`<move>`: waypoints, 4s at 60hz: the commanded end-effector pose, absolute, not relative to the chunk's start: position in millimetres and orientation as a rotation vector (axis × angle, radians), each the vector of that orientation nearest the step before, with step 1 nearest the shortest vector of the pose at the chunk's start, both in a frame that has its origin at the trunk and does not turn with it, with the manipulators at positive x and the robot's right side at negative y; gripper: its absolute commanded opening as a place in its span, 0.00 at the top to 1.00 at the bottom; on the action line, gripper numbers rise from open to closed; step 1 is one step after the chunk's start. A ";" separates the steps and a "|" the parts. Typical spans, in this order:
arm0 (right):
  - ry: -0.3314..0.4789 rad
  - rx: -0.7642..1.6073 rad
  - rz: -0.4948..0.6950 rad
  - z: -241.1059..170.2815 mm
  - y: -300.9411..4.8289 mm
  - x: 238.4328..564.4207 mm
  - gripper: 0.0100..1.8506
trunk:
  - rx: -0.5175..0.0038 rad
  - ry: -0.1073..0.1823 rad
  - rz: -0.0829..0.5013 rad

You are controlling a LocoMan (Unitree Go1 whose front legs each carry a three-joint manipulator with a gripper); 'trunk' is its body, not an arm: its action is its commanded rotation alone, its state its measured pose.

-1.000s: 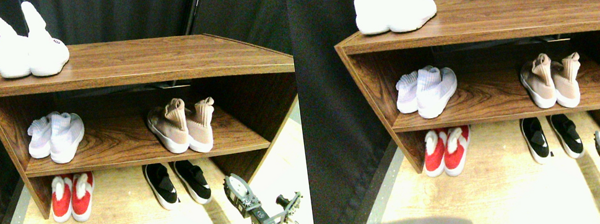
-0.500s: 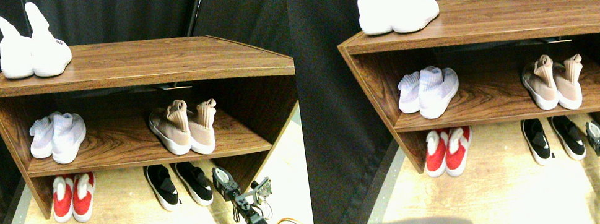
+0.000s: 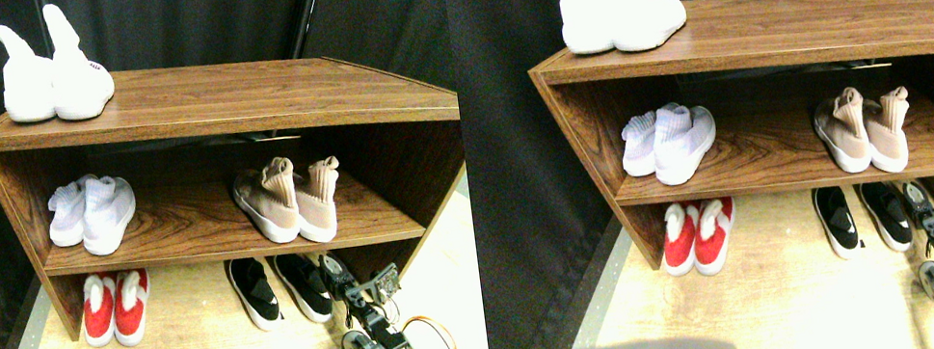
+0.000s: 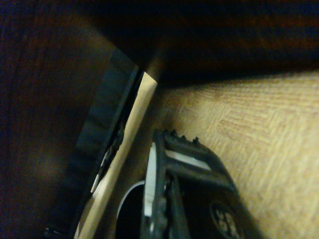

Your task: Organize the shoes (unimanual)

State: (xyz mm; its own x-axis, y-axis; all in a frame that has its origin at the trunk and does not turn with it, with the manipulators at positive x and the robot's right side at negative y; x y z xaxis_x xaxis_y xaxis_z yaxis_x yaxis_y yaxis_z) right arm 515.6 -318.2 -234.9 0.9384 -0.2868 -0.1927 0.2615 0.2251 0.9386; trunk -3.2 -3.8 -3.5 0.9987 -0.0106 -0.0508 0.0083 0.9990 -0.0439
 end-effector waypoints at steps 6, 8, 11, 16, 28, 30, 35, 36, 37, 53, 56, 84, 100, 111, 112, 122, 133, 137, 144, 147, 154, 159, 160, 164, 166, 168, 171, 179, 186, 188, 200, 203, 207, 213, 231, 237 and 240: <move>-0.037 1.297 -0.461 -245.5 -315.8 520.0 0.97 | -0.066 0.074 0.006; -0.035 1.307 -0.464 -246.9 -314.8 519.6 0.97 | -0.068 0.075 0.008; -0.037 1.325 -0.471 -247.7 -312.2 517.7 0.97 | -0.068 0.075 0.008; -0.033 1.331 -0.460 -247.9 -310.4 517.0 0.97 | -0.071 0.077 0.009; -0.020 1.310 -0.422 -241.4 -298.6 515.4 0.97 | -0.074 0.078 0.012; -0.014 1.295 -0.408 -240.5 -297.1 515.3 0.97 | -0.076 0.075 0.013; 0.002 1.316 -0.392 -240.9 -293.8 516.5 0.97 | -0.076 0.075 0.015; 0.002 1.316 -0.392 -240.9 -293.3 516.6 0.97 | -0.077 0.074 0.016; 0.002 1.316 -0.392 -240.9 -293.3 516.6 0.97 | -0.077 0.074 0.016; 0.065 1.288 -0.362 -243.0 -283.8 521.0 0.97 | -0.082 0.074 0.019; 0.073 1.288 -0.364 -243.2 -281.4 521.9 0.97 | -0.083 0.077 0.019; 0.054 1.343 -0.363 -239.4 -259.6 520.9 0.97 | -0.089 0.074 0.024; 0.037 1.317 -0.375 -239.0 -261.6 518.3 0.97 | -0.088 0.072 0.021; 0.016 1.243 -0.406 -239.6 -267.8 513.8 0.97 | -0.084 0.069 0.016; 0.017 1.231 -0.406 -238.9 -269.0 513.0 0.97 | -0.081 0.067 0.012; -0.008 1.207 -0.381 -229.3 -276.5 509.5 0.97 | -0.075 0.058 0.000; -0.040 1.161 -0.306 -208.6 -278.6 497.6 0.97 | -0.068 0.047 -0.014; -0.036 1.162 -0.267 -203.5 -278.6 493.0 0.97 | -0.069 0.041 -0.016; -0.033 1.144 -0.210 -195.0 -279.3 480.7 0.97 | -0.067 0.034 -0.018; -0.035 1.138 -0.189 -192.2 -278.9 477.3 0.97 | -0.069 0.033 -0.019; -0.045 1.154 -0.183 -178.9 -275.2 457.0 0.97 | -0.071 0.026 -0.021; -0.043 1.159 -0.157 -171.1 -273.6 446.3 0.97 | -0.072 0.023 -0.022; -0.044 1.171 -0.147 -169.3 -273.6 443.7 0.97 | -0.072 0.020 -0.024; -0.045 1.144 -0.105 -162.9 -273.4 435.2 0.97 | -0.074 0.016 -0.025; -0.049 1.155 -0.107 -160.8 -273.2 432.3 0.97 | -0.074 0.014 -0.026; -0.048 1.187 -0.084 -155.9 -272.1 426.5 0.97 | -0.074 0.008 -0.027; -0.059 1.189 -0.070 -149.2 -270.1 419.4 0.97 | -0.074 0.002 -0.027; -0.076 1.155 -0.038 -134.9 -264.6 405.7 0.97 | -0.072 -0.012 -0.032; -0.077 1.155 -0.008 -122.4 -258.3 396.4 0.97 | -0.071 -0.026 -0.036; -0.079 1.164 0.000 -118.0 -255.7 393.6 0.97 | -0.069 -0.030 -0.036; -0.094 1.154 0.048 -103.5 -246.0 385.1 0.97 | -0.063 -0.050 -0.038; -0.102 1.159 0.059 -99.8 -243.8 383.0 0.97 | -0.062 -0.055 -0.038; -0.107 1.151 0.069 -95.6 -241.3 380.1 0.97 | -0.060 -0.062 -0.039; -0.118 1.127 0.076 -89.4 -237.9 375.2 0.97 | -0.059 -0.065 -0.039; -0.107 1.145 0.125 -80.3 -234.1 365.0 0.97 | -0.058 -0.063 -0.041; -0.108 1.159 0.128 -81.4 -234.7 366.2 0.97 | -0.057 -0.059 -0.042; -0.117 1.149 0.122 -82.5 -234.6 366.7 0.97 | -0.056 -0.056 -0.041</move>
State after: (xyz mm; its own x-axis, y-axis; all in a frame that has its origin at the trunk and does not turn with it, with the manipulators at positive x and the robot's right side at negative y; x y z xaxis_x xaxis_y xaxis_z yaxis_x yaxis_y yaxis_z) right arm 366.2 -237.1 -90.7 0.9954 0.0257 0.0921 -0.0948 0.3955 0.9136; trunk 2.0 -1.1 -2.9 0.9978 -0.0401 0.0521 0.0427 0.9978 -0.0512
